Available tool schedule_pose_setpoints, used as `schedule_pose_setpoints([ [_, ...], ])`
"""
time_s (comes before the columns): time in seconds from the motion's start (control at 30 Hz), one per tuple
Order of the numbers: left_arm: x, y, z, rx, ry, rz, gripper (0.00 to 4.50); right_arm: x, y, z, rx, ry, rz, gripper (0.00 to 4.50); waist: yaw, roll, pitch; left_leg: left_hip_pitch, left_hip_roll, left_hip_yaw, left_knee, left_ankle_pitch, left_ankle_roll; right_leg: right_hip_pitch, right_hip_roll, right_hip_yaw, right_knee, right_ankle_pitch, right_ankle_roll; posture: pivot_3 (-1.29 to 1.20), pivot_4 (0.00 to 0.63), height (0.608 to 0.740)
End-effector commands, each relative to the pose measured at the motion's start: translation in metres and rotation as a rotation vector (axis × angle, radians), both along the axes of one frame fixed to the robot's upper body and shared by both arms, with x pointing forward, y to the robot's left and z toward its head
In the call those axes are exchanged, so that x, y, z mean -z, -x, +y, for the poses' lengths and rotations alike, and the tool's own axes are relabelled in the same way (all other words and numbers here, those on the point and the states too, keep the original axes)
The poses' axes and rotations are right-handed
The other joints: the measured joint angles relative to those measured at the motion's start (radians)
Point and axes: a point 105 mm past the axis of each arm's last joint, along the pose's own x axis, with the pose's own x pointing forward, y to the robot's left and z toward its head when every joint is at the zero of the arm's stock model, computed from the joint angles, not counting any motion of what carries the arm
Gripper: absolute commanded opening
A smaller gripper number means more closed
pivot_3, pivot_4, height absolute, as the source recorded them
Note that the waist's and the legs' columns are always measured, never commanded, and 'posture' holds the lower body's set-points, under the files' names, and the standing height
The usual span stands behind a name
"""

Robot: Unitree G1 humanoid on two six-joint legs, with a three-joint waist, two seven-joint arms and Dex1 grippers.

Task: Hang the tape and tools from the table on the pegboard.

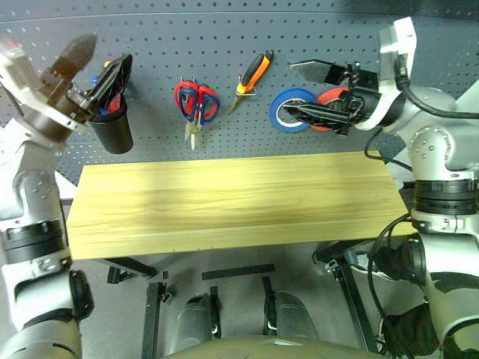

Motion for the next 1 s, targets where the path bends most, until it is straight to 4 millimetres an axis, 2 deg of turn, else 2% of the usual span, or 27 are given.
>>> schedule_pose_setpoints([
  [0.03, 0.007, 0.025, -0.02, 0.192, -0.096, 0.051, 4.31, 0.0, 0.004, -0.006, -0.003, 0.007, -0.002, 4.5, 0.003, 0.0, 0.0, 0.001, 0.0, 0.0, 0.0, 0.0, 0.0, 0.001, 0.0, 0.0, 0.0, 0.0, 0.0, 0.03, 0.105, 0.732],
  [0.17, 0.045, 0.03, -0.037, 0.314, -0.197, 0.18, 4.31, 0.03, 0.001, -0.008, 0.006, 0.028, 0.088, 4.5, 0.01, 0.0, -0.001, 0.008, 0.0, 0.0, 0.0, 0.0, 0.0, 0.01, 0.0, 0.001, -0.002, 0.0, 0.0, 0.02, 0.109, 0.732],
  [0.37, 0.09, 0.025, -0.047, 0.364, -0.286, 0.281, 4.31, 0.057, 0.003, -0.006, -0.006, 0.031, 0.192, 4.5, 0.003, 0.001, -0.001, 0.012, 0.0, 0.0, 0.0, 0.0, 0.0, 0.014, 0.0, 0.001, -0.003, 0.0, 0.0, 0.01, 0.116, 0.732],
  [0.43, 0.119, 0.024, -0.053, 0.379, -0.295, 0.336, 4.31, 0.083, 0.0, -0.015, 0.012, 0.037, 0.29, 4.5, 0.002, 0.003, -0.003, 0.012, 0.0, 0.0, -0.001, 0.0, 0.0, 0.014, 0.001, 0.001, -0.003, 0.0, 0.0, 0.0, 0.115, 0.732],
  [0.5, 0.137, 0.026, -0.052, 0.386, -0.32, 0.359, 4.31, 0.101, 0.001, -0.015, 0.015, 0.063, 0.333, 4.5, 0.003, 0.005, -0.005, 0.013, 0.0, 0.001, -0.001, 0.0, 0.0, 0.014, 0.0, 0.001, -0.004, 0.0, 0.0, 0.0, 0.115, 0.732],
  [0.6, 0.15, 0.029, -0.051, 0.388, -0.325, 0.36, 4.31, 0.127, 0.003, -0.013, 0.021, 0.11, 0.358, 4.5, 0.003, 0.005, -0.005, 0.012, 0.0, 0.001, -0.001, 0.0, 0.0, 0.014, 0.001, 0.001, -0.004, 0.0, 0.0, 0.02, 0.118, 0.732],
  [0.73, 0.152, 0.025, -0.046, 0.348, -0.342, 0.327, 4.31, 0.124, 0.0, -0.002, 0.001, 0.116, 0.32, 4.5, 0.004, 0.005, -0.006, 0.013, 0.0, 0.001, 0.0, 0.0, 0.0, 0.014, 0.0, 0.002, -0.003, 0.0, 0.0, 0.04, 0.122, 0.732],
  [0.8, 0.151, 0.026, -0.05, 0.352, -0.349, 0.314, 4.31, 0.116, -0.003, 0.0, -0.007, 0.12, 0.289, 4.5, 0.005, 0.006, -0.006, 0.014, 0.0, 0.001, 0.0, 0.0, 0.0, 0.014, 0.0, 0.002, -0.003, 0.0, 0.0, 0.04, 0.119, 0.732],
  [0.87, 0.153, 0.031, -0.062, 0.371, -0.329, 0.302, 4.31, 0.111, -0.005, -0.003, -0.011, 0.158, 0.244, 4.5, 0.007, 0.006, -0.006, 0.013, 0.0, 0.001, 0.0, 0.0, 0.0, 0.014, 0.0, 0.002, -0.003, 0.0, 0.0, 0.06, 0.117, 0.732],
  [1.0, 0.155, 0.033, -0.07, 0.358, -0.318, 0.29, 4.31, 0.111, -0.003, 0.0, -0.042, 0.209, 0.202, 4.5, 0.01, 0.005, -0.007, 0.013, 0.0, 0.0, -0.001, 0.0, 0.0, 0.015, 0.0, 0.002, -0.003, 0.0, 0.0, 0.05, 0.097, 0.732],
])
